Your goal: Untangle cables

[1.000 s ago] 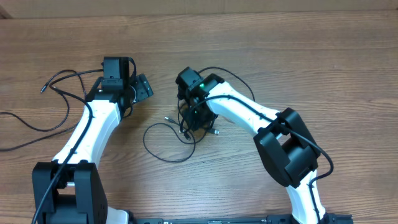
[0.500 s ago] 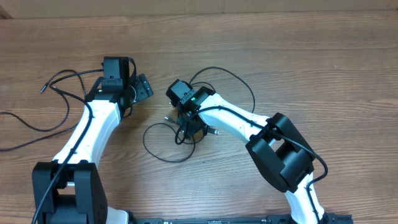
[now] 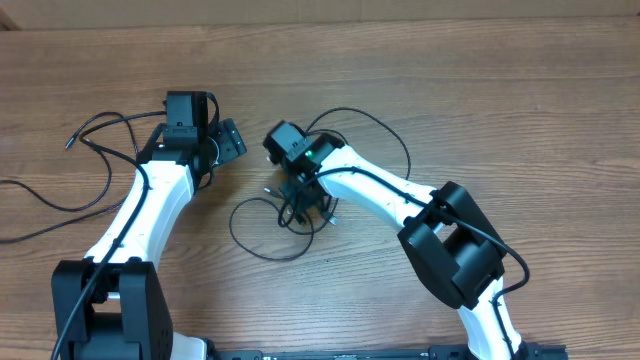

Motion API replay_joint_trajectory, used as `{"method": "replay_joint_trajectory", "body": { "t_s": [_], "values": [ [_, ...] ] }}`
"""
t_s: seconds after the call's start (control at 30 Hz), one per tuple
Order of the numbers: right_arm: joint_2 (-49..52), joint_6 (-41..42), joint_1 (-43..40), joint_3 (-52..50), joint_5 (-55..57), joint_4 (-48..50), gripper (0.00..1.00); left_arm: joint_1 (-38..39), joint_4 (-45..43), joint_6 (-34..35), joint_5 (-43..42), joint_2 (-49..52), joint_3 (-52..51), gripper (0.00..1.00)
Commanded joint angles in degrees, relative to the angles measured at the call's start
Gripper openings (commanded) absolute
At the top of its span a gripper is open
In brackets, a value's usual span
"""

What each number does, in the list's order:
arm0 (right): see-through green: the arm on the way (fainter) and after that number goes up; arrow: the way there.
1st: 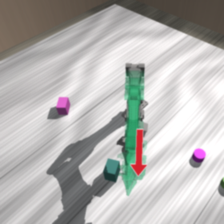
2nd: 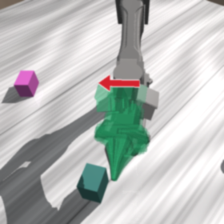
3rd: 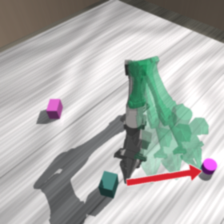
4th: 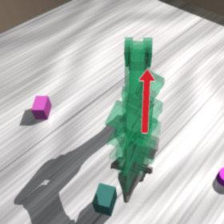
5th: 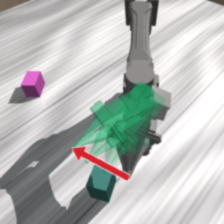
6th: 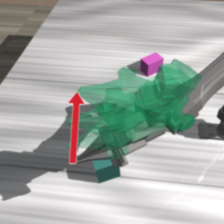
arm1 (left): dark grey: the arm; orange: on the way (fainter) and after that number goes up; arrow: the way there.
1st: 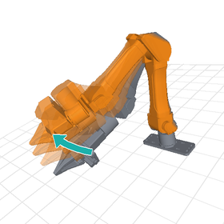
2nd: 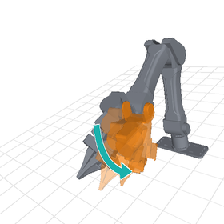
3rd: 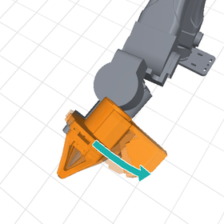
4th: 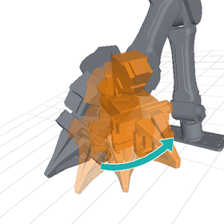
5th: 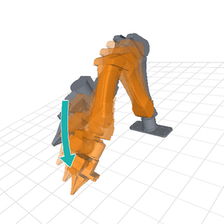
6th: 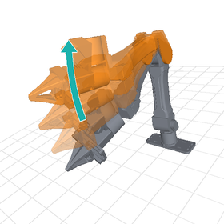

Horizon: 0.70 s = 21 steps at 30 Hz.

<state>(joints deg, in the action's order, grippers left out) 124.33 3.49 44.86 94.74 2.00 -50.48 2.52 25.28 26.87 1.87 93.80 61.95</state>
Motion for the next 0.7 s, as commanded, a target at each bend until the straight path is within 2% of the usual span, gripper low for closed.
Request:
{"method": "replay_joint_trajectory", "body": {
  "t_s": [0.0, 0.3, 0.67],
  "values": [
    [-3.93, 2.32, -0.5, 4.48, -1.16, 0.52, 0.04, 0.13, -0.07, 0.39, -0.46, 0.68, 0.02, 0.81],
    [-5.31, 2.93, -3.32, 6.78, -2.73, 1.81, 0.04, 0.13, -0.07, 0.39, -0.46, 0.68, 0.02, 0.81],
    [-5.29, 8.24, -14.78, 6.34, -1.64, 1.86, 0.04, 0.13, -0.07, 0.39, -0.44, 0.68, 0.02, 0.81]
  ]
}}
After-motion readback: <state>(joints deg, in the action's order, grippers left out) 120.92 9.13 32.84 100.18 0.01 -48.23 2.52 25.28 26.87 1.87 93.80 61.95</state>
